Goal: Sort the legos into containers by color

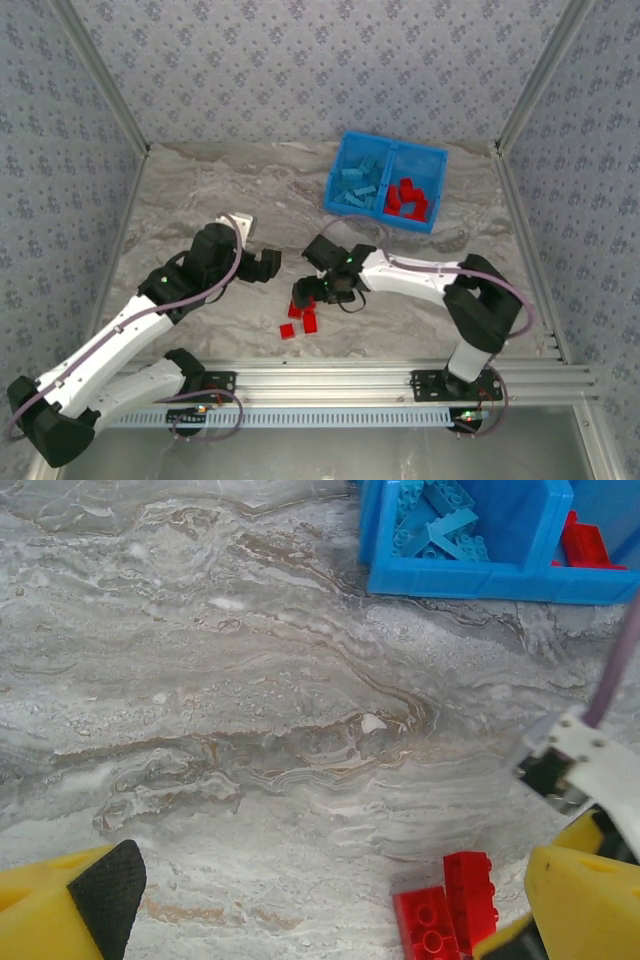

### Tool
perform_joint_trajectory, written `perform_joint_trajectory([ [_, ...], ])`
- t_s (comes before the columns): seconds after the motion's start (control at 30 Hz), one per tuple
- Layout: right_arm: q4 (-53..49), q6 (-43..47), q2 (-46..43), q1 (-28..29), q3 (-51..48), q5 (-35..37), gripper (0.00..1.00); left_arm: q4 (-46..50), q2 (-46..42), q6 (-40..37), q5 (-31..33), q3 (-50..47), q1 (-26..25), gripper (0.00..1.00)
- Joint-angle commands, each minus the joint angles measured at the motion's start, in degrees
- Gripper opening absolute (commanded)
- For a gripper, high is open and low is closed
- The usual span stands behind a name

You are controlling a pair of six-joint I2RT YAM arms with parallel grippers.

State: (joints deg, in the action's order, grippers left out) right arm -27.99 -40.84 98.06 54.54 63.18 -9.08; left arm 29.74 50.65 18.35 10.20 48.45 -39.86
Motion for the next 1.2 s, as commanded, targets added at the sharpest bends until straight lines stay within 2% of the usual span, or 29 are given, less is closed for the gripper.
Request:
perform_joint_trajectory([
  [0.0,-2.59,-1.17,3.35,0.40,2.29,1.03,0.84,-2.78,0.32,0.37,1.46,0.92,0.15,0.99],
  [0.17,-2.92,-2.05,5.29,0.30,1.95,3.15,0.70,-0.80,3.83,-1.59,1.55,3.63,0.14,0.99],
  [0.4,-3.01,-3.39,2.80,-0.35,-1.48,6.58,0.50,-3.08,4.89,-1.34,0.27,3.49,0.18,0.99],
  [0.53,-3.39,-3.26,0.28,-1.34,-3.55,8.21,0.37,-3.18,5.29,-1.11,0.27,3.57,0.15,0.99],
  [0.7,-4.65,-4.18,-6.73,-1.80,-5.90,13.36,0.27,-3.21,5.42,-0.72,0.20,3.57,0.17,0.99],
  [0.87,-11.35,-2.17,-18.08,-2.67,-5.28,23.37,0.25,-3.82,5.42,-0.68,-0.24,3.76,0.17,0.99],
  [1.0,-17.33,3.57,-26.97,-4.98,-1.92,34.93,0.26,-4.32,5.48,-0.77,-0.76,4.11,0.07,0.99],
  [1.1,-18.51,9.61,-29.93,-9.42,0.81,38.59,0.28,-4.97,5.34,-0.63,-1.29,4.16,0.04,0.99],
  [1.17,-18.86,12.92,-29.24,-14.76,3.50,38.66,0.28,-4.91,5.41,-0.42,-1.71,4.29,0.06,0.99],
])
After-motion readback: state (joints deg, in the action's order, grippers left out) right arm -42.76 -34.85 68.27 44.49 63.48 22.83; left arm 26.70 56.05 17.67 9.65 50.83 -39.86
